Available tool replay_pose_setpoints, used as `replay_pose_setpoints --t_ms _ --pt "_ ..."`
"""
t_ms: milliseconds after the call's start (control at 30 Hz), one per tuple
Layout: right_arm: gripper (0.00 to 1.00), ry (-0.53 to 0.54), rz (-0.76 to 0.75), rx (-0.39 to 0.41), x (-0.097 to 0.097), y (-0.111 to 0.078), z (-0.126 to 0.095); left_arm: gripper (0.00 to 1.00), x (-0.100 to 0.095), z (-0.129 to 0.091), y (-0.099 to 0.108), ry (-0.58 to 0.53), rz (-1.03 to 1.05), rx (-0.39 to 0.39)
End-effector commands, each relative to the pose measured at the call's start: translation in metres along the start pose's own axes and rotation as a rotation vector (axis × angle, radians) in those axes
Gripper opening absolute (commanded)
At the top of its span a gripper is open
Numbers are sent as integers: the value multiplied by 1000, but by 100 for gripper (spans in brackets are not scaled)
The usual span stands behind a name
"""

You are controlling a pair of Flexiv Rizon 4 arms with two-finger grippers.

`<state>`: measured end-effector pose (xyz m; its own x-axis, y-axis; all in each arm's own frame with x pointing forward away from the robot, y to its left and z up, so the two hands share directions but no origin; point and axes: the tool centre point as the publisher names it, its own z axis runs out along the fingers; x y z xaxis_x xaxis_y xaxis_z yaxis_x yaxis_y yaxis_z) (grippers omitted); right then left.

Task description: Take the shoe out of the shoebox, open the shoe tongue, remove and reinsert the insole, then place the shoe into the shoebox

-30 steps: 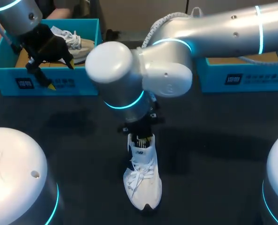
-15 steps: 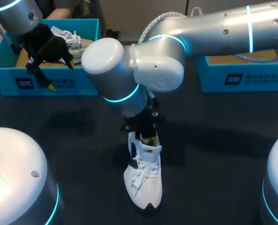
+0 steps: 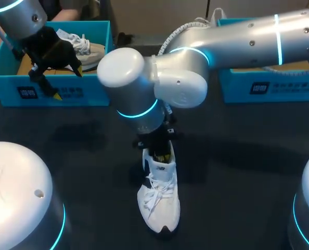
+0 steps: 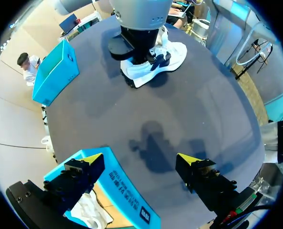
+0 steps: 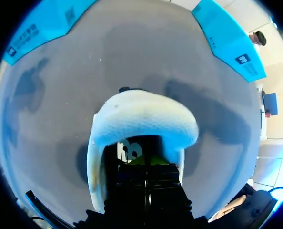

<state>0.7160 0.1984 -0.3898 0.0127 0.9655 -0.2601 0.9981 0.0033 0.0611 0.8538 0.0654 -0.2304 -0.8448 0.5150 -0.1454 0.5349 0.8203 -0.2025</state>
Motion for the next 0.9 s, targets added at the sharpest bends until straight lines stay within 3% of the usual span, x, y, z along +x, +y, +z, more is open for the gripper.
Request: replay_pose_setpoints --t_ms 33,133,300,600,900 --pt "0 -18 17 -42 -2 -8 -20 100 1 0 0 -1 1 -2" --pt "0 -12 22 -42 -3 -6 -20 100 1 0 0 -1 1 -2" --pt "0 35 35 2 0 0 -1 100 1 0 0 -1 1 -2" --pt "0 95 43 63 7 -5 18 100 1 0 0 -1 1 -2" --pt "0 90 39 38 8 -4 -18 100 1 0 0 -1 1 -2"
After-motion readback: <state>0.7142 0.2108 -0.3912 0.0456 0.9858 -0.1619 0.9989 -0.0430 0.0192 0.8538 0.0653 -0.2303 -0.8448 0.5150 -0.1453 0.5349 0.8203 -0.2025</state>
